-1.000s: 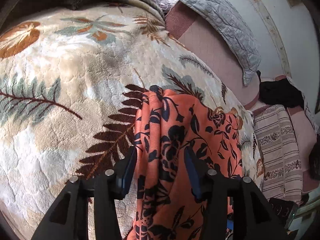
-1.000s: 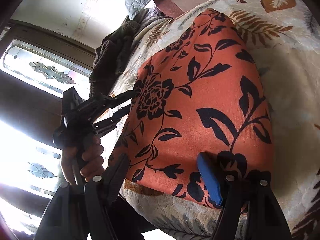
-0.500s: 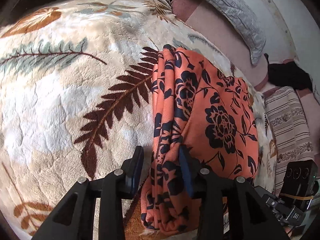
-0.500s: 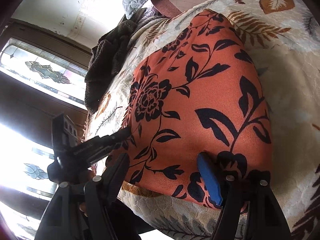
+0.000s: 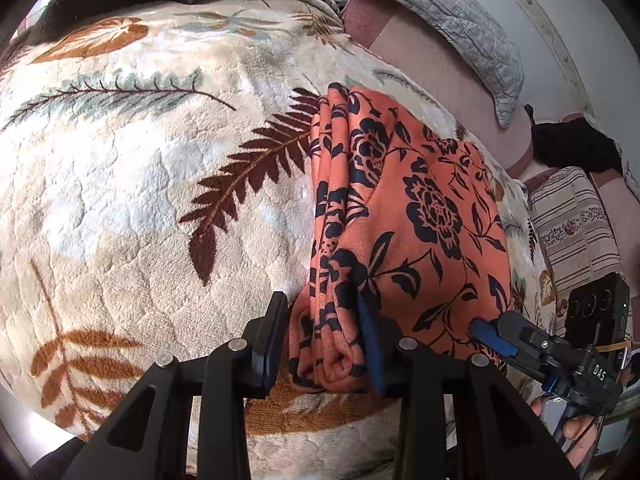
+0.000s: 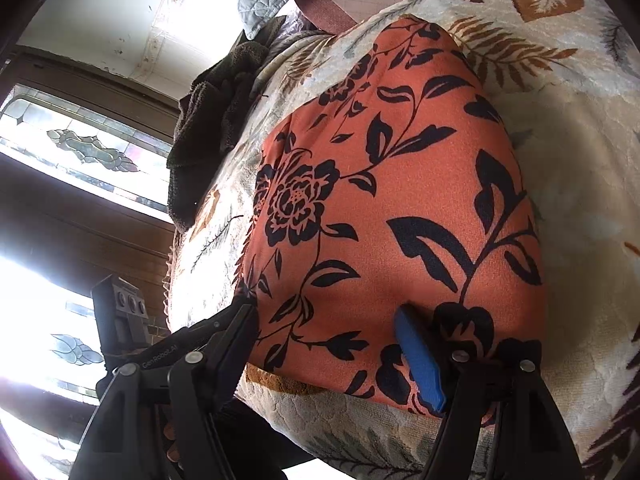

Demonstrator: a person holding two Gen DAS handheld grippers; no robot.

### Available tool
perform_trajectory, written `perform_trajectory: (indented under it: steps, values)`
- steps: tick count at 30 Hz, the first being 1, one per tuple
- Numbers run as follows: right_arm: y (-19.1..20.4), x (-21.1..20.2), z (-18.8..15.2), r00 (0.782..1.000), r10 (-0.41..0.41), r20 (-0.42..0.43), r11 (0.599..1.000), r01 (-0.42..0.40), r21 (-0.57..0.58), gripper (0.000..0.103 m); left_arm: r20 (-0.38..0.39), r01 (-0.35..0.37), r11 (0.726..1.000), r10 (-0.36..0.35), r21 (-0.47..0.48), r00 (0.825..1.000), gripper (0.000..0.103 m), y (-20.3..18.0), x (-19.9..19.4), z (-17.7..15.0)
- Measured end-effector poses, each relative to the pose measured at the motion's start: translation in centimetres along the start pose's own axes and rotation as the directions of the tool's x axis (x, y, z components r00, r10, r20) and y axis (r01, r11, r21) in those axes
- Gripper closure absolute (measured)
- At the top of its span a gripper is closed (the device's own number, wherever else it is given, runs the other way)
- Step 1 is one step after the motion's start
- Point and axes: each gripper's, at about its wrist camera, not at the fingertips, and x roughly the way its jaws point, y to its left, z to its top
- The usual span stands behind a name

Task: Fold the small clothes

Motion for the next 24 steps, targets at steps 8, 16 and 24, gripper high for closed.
perform_trajectory:
  steps: [8, 16, 24]
  values:
    - [0.1, 0.0, 0.1, 1.000, -0.009, -0.005, 1.000, 0.009, 0.003, 0.029, 0.013, -0.039, 0.999, 0.039, 0.022, 0.999, 0.063, 0.5, 0.0, -1.2]
    - [0.9, -2.1, 2.9, 0.998, 0.066, -0.012, 0.998, -0.066, 0.007, 0.029, 0.072, -0.047, 0.997, 0.042, 0.066, 0.996, 0.064, -1.3, -2.6, -0.5]
    - [-3.3, -0.5, 14.0, 0.984, 0.161, -0.073, 0.979, -0.150, 0.137, 0.028, 0.064, -0.036, 0.989, 0.027, 0.140, 0.998, 0.061, -5.4, -0.1, 5.1]
